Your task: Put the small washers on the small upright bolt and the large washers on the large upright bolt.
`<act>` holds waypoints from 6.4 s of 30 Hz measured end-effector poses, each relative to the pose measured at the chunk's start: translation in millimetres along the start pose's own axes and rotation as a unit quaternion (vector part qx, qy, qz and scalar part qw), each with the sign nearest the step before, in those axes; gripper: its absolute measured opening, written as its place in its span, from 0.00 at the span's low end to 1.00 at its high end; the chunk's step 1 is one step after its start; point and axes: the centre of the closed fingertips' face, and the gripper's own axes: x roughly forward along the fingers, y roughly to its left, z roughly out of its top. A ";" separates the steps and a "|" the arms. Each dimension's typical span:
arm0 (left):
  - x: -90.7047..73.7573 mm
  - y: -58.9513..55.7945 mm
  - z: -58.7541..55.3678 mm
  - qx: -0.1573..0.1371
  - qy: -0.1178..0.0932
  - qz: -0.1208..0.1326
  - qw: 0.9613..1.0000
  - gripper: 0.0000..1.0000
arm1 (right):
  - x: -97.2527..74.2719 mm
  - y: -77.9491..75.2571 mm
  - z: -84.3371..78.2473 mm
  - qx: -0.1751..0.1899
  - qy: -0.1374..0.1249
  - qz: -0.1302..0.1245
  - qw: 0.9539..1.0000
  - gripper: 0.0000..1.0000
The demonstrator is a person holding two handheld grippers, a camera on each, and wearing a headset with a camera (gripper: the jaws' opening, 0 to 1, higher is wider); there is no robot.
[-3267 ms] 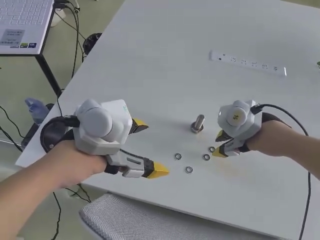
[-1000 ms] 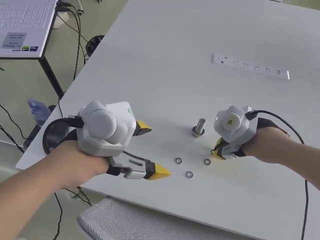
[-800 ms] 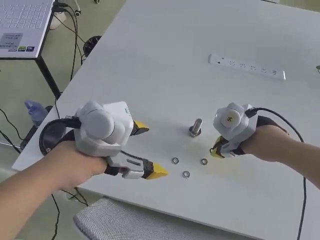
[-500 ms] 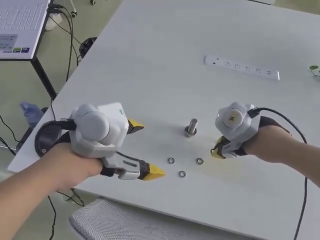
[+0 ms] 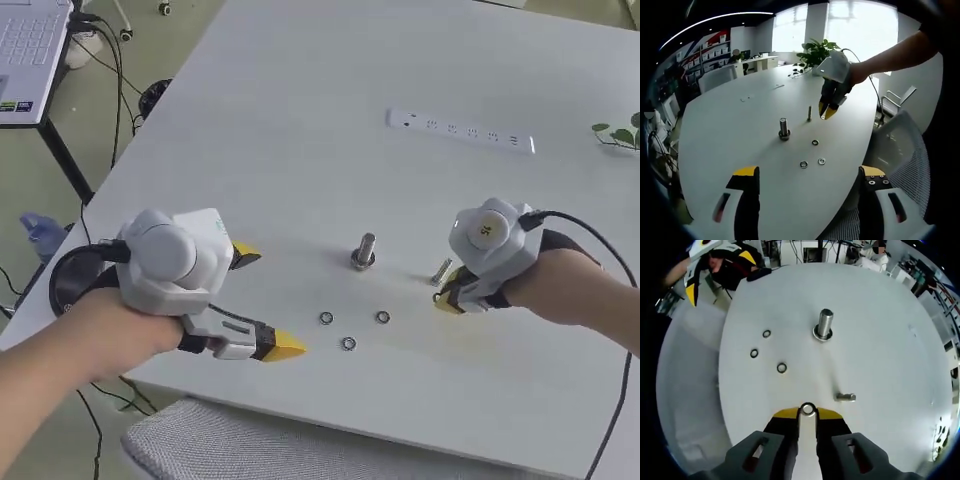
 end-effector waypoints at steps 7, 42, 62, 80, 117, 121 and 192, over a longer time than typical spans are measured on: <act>2.4 -3.5 -2.5 -0.005 -0.004 0.001 1.000 0.85 | -10.2 -4.9 -10.2 0.021 -0.008 -0.008 1.000 0.12; 10.1 -0.6 -6.8 -0.016 -0.006 0.010 1.000 0.99 | -28.5 -49.6 13.4 0.028 -0.022 -0.034 0.999 0.12; 13.1 0.6 -8.4 -0.019 -0.002 0.012 1.000 0.97 | -17.2 -54.2 20.7 0.027 -0.013 -0.025 0.999 0.12; 16.0 1.4 -10.6 -0.024 0.004 0.007 1.000 0.95 | -10.8 -52.3 18.1 0.023 -0.004 -0.019 1.000 0.12; 17.3 3.8 -5.0 -0.023 0.003 0.002 1.000 0.94 | 22.2 -52.9 13.4 -0.003 0.021 -0.013 1.000 0.12; 17.5 6.1 -0.6 -0.021 -0.006 0.004 1.000 0.95 | 24.5 -53.2 12.7 -0.004 0.021 -0.011 1.000 0.12; 14.0 4.0 1.1 -0.011 0.008 0.002 1.000 0.90 | 25.9 -50.7 10.6 -0.027 0.023 0.013 0.999 0.26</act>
